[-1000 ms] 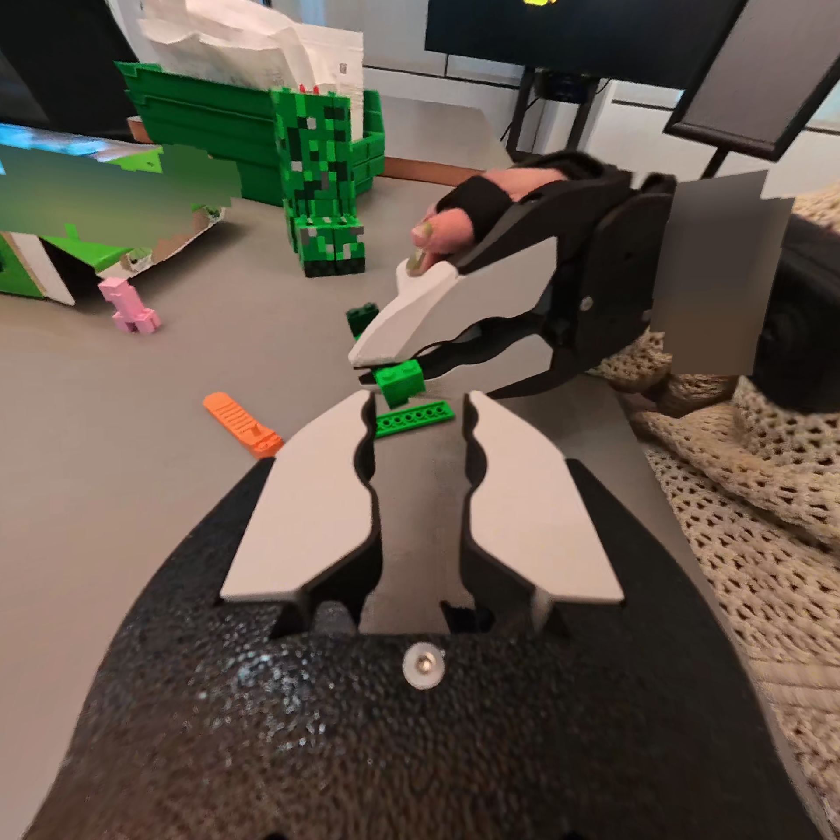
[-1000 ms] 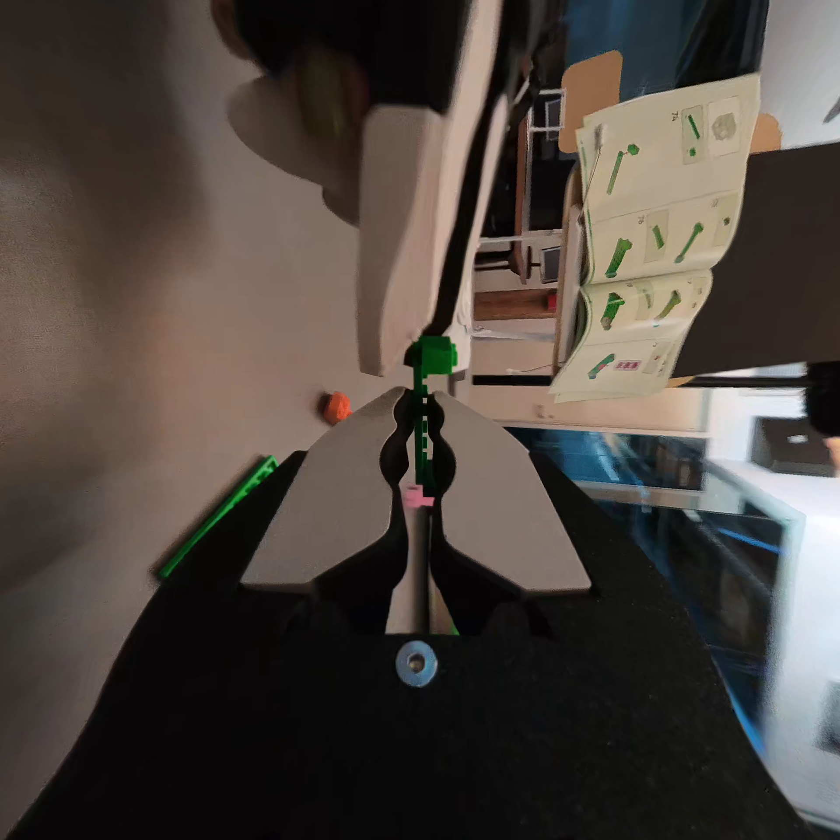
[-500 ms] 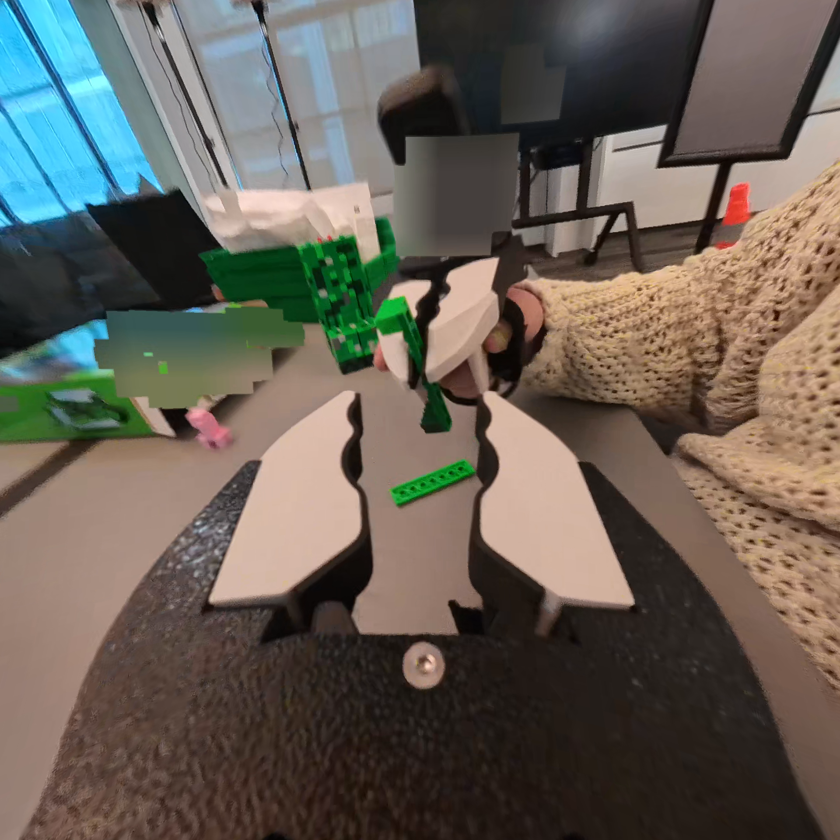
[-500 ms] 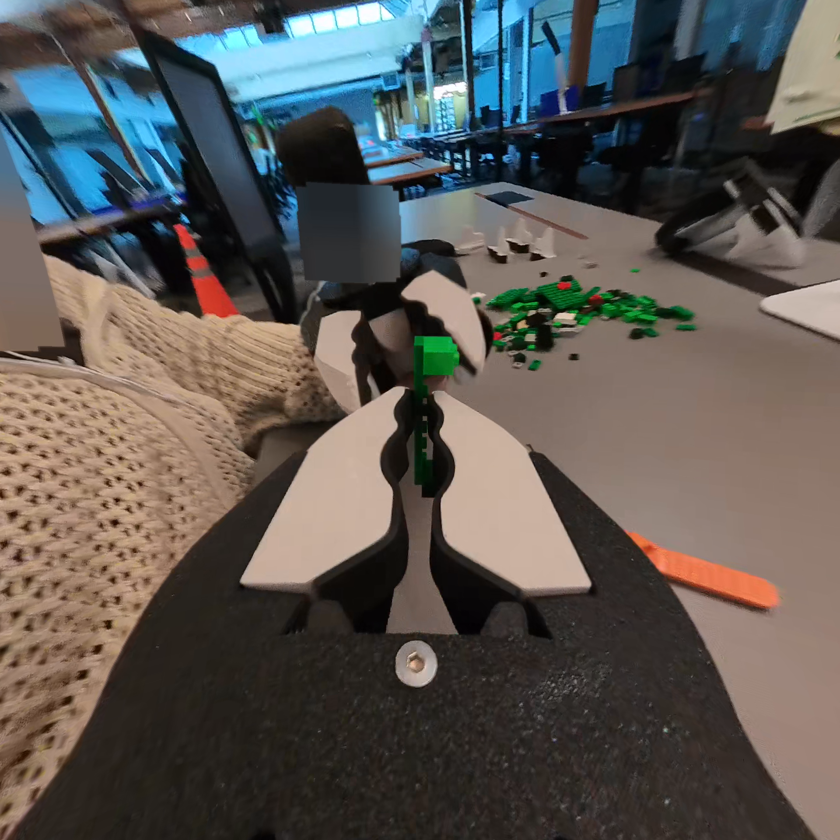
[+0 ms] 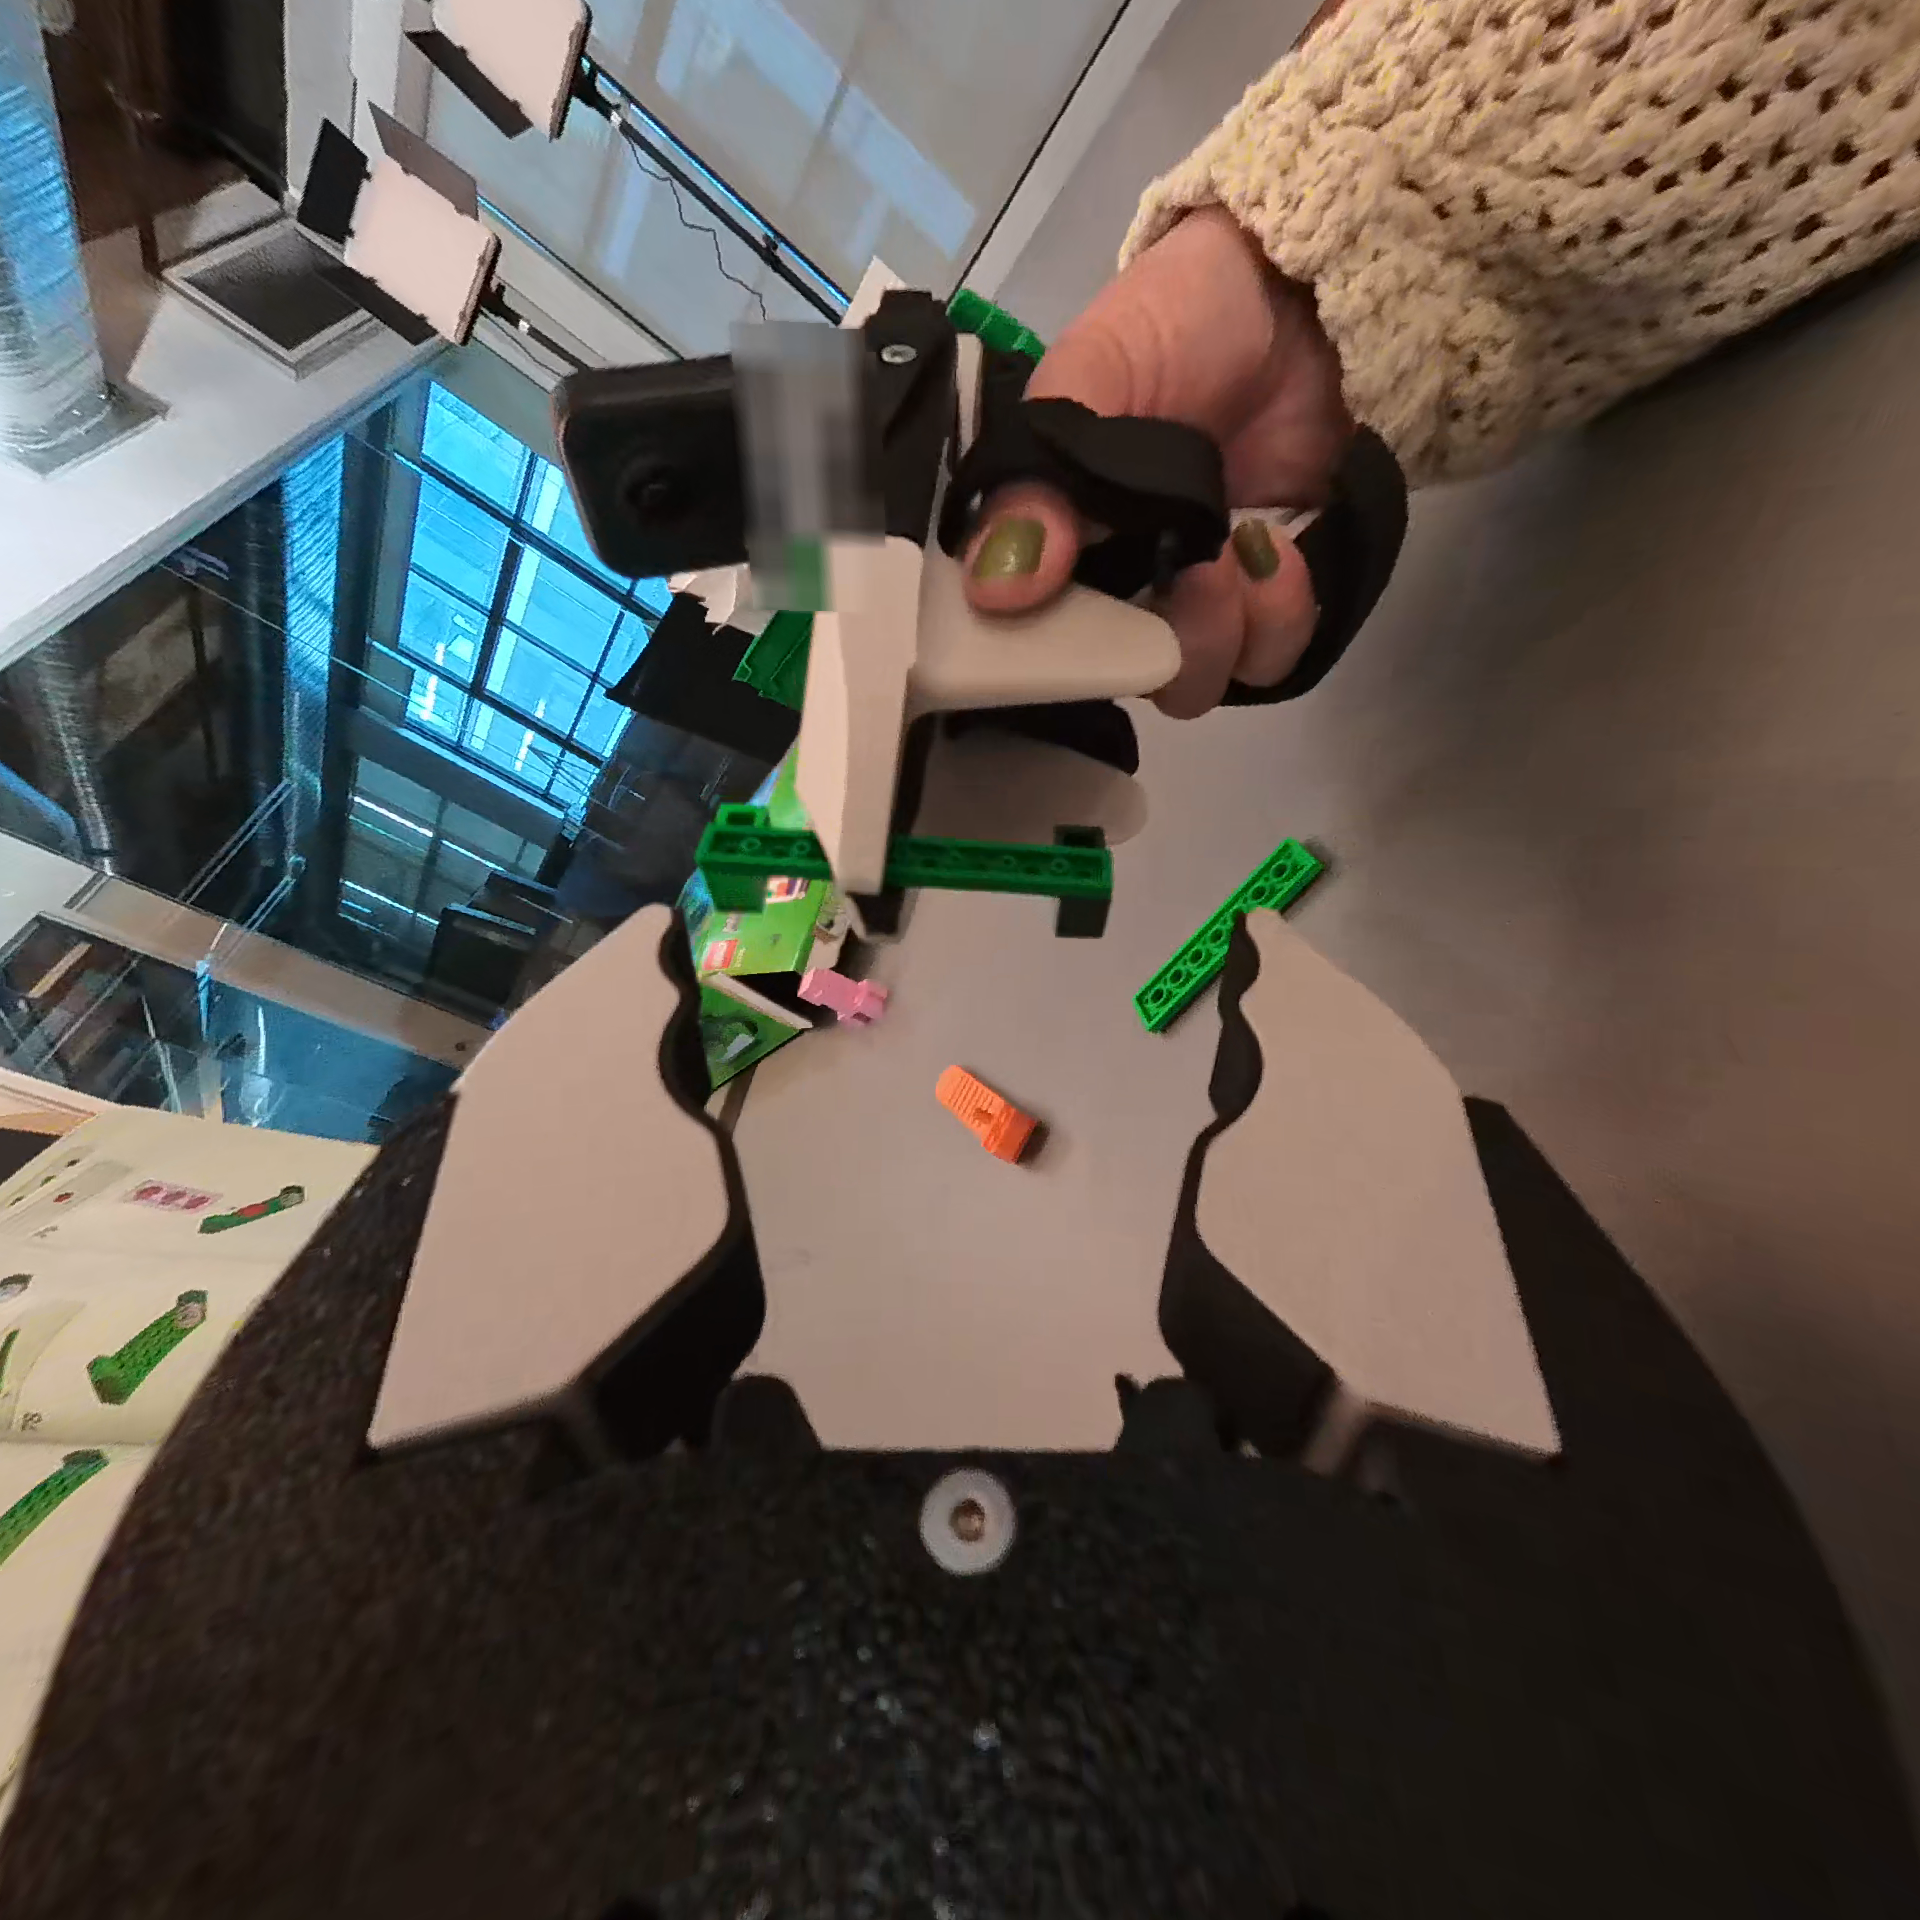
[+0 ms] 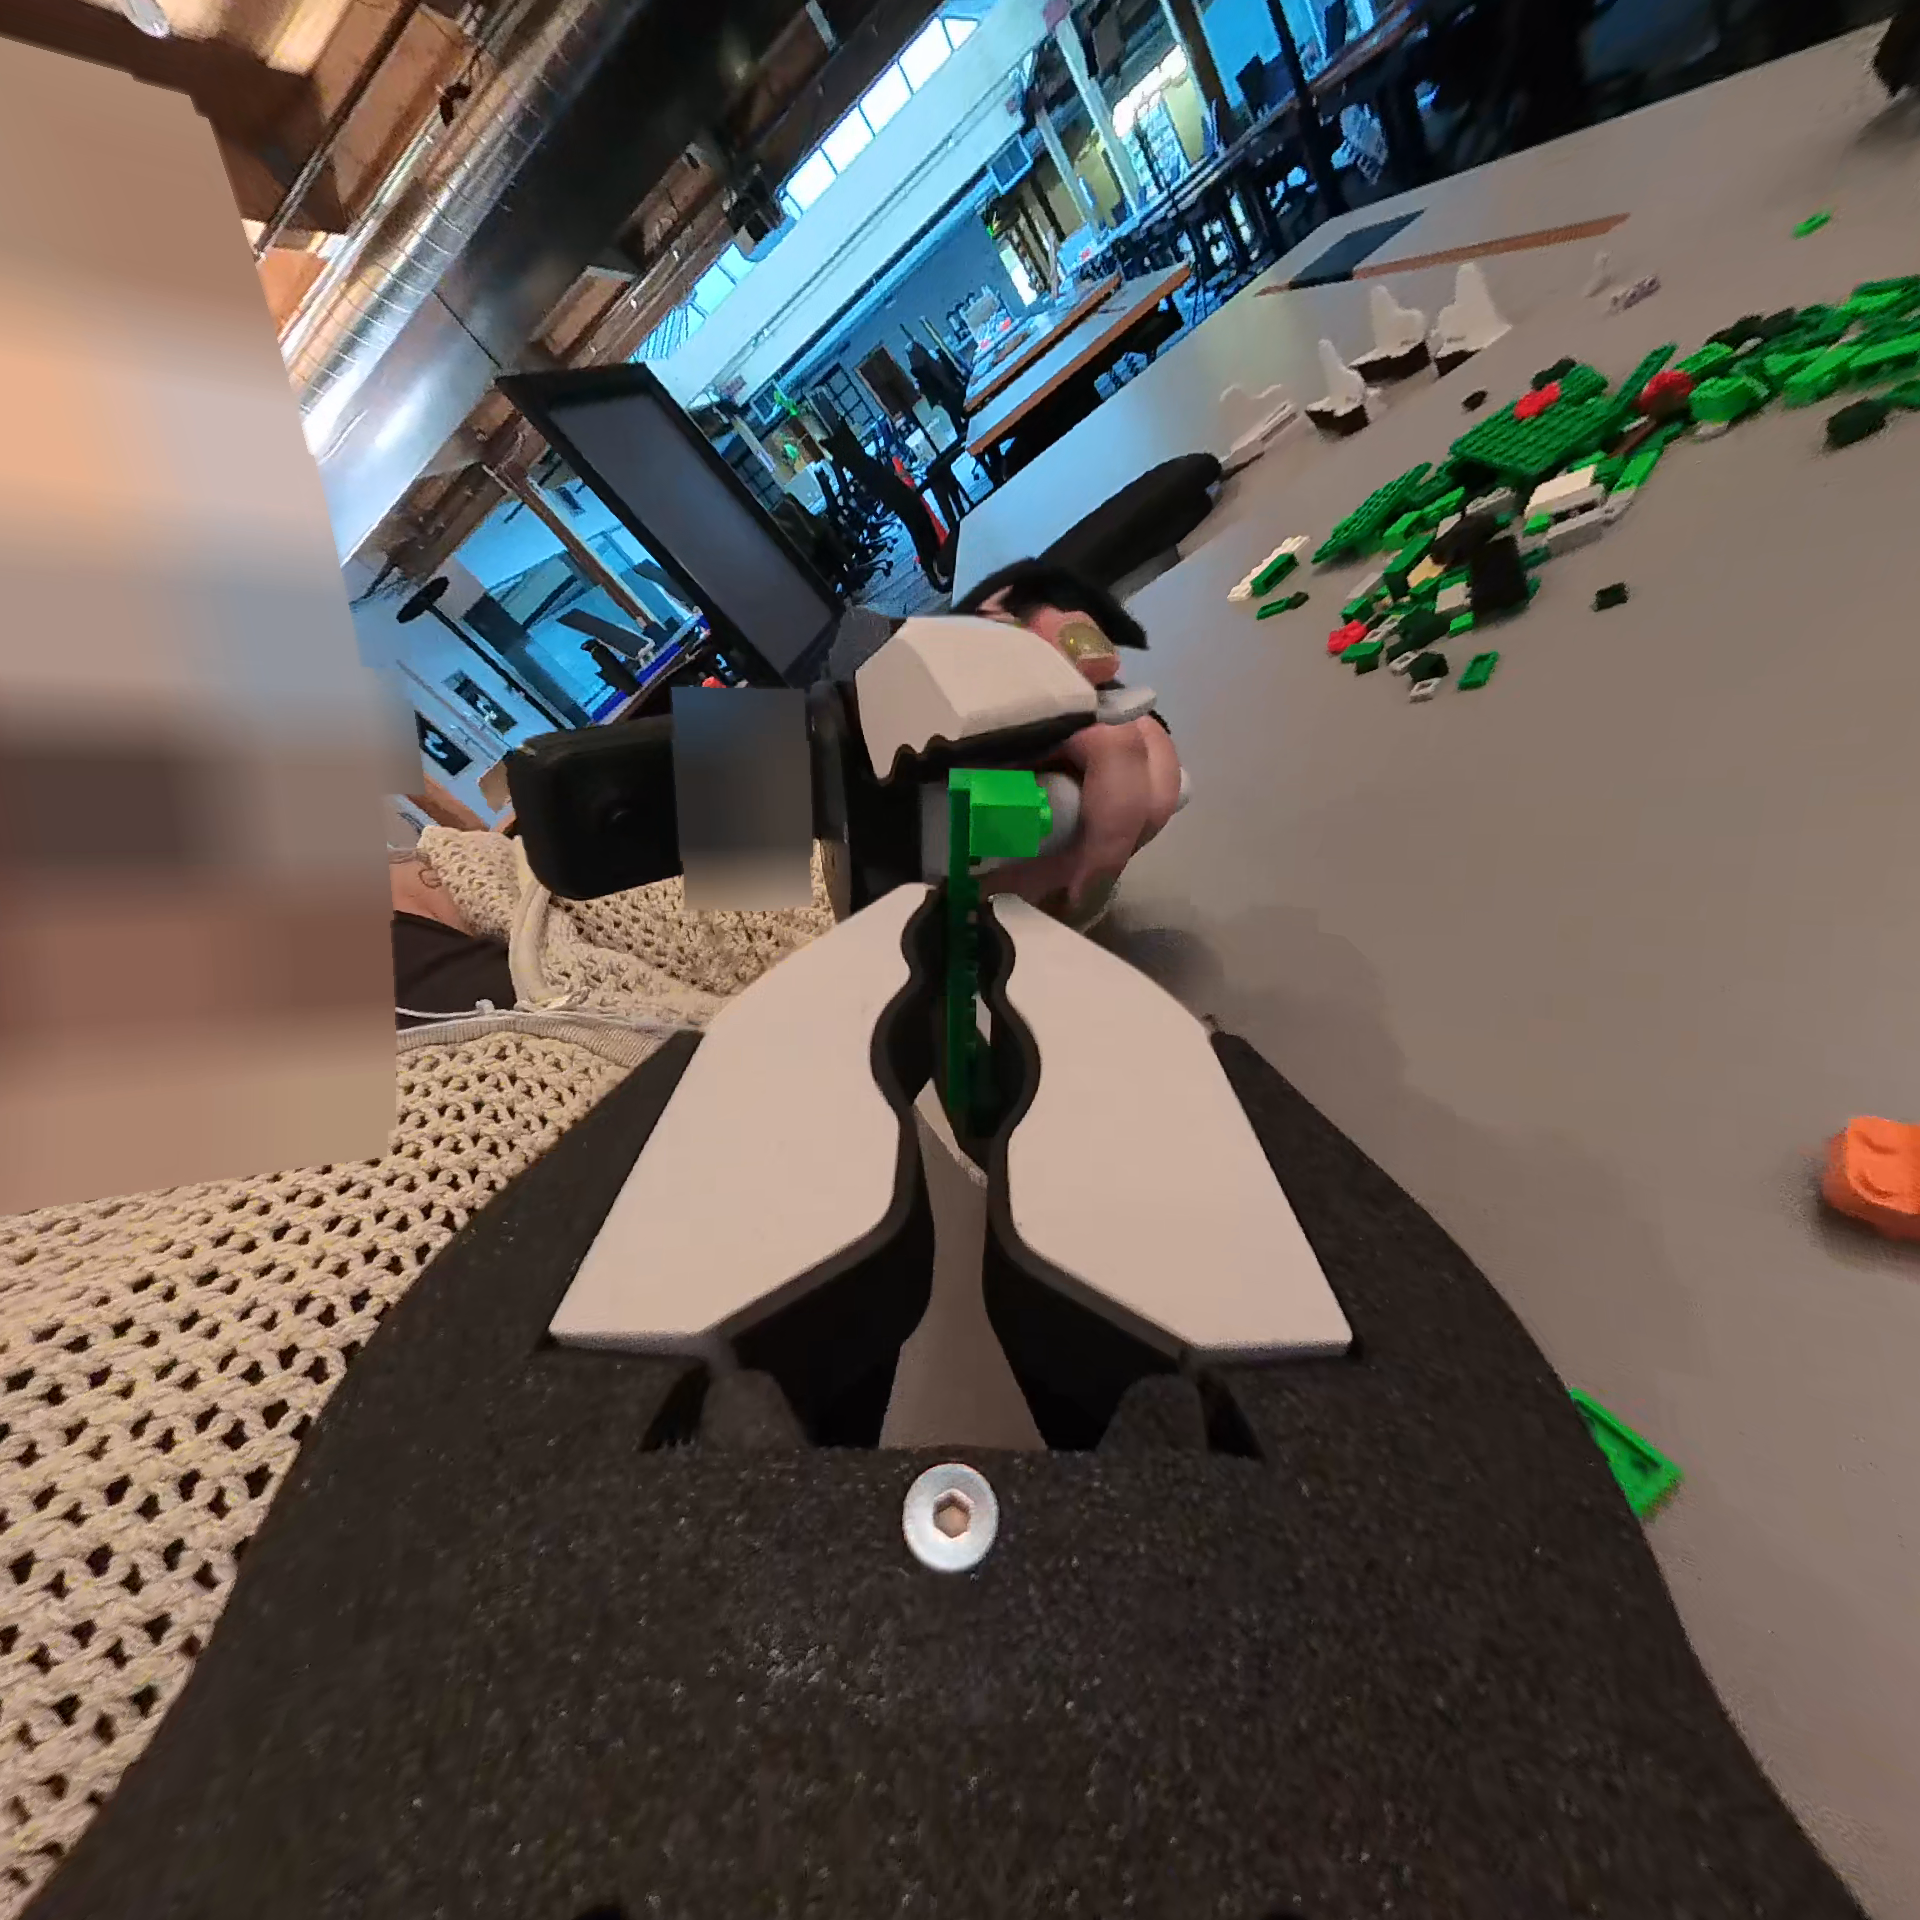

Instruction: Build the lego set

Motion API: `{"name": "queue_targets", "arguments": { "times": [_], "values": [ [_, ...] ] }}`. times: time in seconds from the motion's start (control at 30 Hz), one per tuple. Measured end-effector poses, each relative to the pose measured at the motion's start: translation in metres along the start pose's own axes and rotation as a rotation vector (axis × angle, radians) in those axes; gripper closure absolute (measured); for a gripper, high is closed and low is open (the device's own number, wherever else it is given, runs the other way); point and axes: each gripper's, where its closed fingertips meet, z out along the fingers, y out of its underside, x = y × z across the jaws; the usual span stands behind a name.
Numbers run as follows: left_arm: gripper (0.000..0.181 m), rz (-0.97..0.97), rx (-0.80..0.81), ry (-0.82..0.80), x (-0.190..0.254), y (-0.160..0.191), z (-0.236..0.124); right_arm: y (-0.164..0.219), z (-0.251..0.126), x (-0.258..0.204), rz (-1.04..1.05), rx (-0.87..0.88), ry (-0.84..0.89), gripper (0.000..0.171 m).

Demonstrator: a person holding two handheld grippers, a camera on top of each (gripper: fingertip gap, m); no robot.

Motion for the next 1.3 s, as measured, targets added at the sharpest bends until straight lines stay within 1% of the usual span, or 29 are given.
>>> {"name": "queue_targets", "arguments": {
  "times": [0.17, 0.33, 0.67, 0.7, 0.77, 0.83, 0.87, 0.93, 1.03, 1.07, 1.13, 1.2, 1.3],
  "values": [
    [0.098, -0.012, 0.043, -0.005, -0.001, -0.006, -0.003, 0.008, 0.008, -0.005, 0.026, -0.063, -0.024, 0.166],
    [0.107, -0.015, 0.057, 0.007, 0.000, -0.008, -0.005, 0.007, 0.010, -0.007, 0.036, -0.067, -0.042, 0.166],
    [0.109, 0.012, 0.043, 0.012, 0.002, -0.004, -0.004, 0.010, 0.012, -0.005, 0.010, -0.095, -0.007, 0.166],
    [0.109, 0.015, 0.037, 0.005, 0.001, -0.003, -0.004, 0.008, 0.012, -0.004, -0.001, -0.088, 0.001, 0.160],
    [0.109, 0.015, 0.020, -0.015, -0.002, 0.001, -0.004, 0.004, 0.009, -0.002, -0.017, -0.069, 0.029, 0.143],
    [0.109, -0.003, 0.005, -0.033, -0.007, 0.005, -0.005, 0.001, -0.006, 0.005, -0.065, -0.062, 0.097, 0.136],
    [0.109, -0.019, -0.005, -0.045, -0.010, 0.009, -0.005, 0.001, -0.015, 0.012, -0.098, -0.065, 0.163, 0.136],
    [0.109, -0.061, -0.030, -0.087, -0.019, 0.016, -0.006, 0.009, -0.039, 0.032, -0.162, -0.116, 0.358, 0.138],
    [0.109, -0.129, -0.054, -0.130, -0.030, 0.026, -0.008, 0.046, -0.076, 0.059, -0.204, -0.347, 0.687, 0.139],
    [0.109, -0.145, -0.062, -0.139, -0.033, 0.029, -0.008, 0.060, -0.081, 0.061, -0.200, -0.419, 0.742, 0.139],
    [0.109, -0.160, -0.073, -0.142, -0.034, 0.033, -0.008, 0.079, -0.084, 0.063, -0.216, -0.511, 0.819, 0.138],
    [0.109, -0.169, -0.074, -0.126, -0.032, 0.034, -0.007, 0.090, -0.084, 0.064, -0.243, -0.568, 0.859, 0.139],
    [0.109, -0.179, -0.080, -0.104, -0.028, 0.036, -0.006, 0.093, -0.075, 0.064, -0.238, -0.562, 0.828, 0.141]
  ]
}}
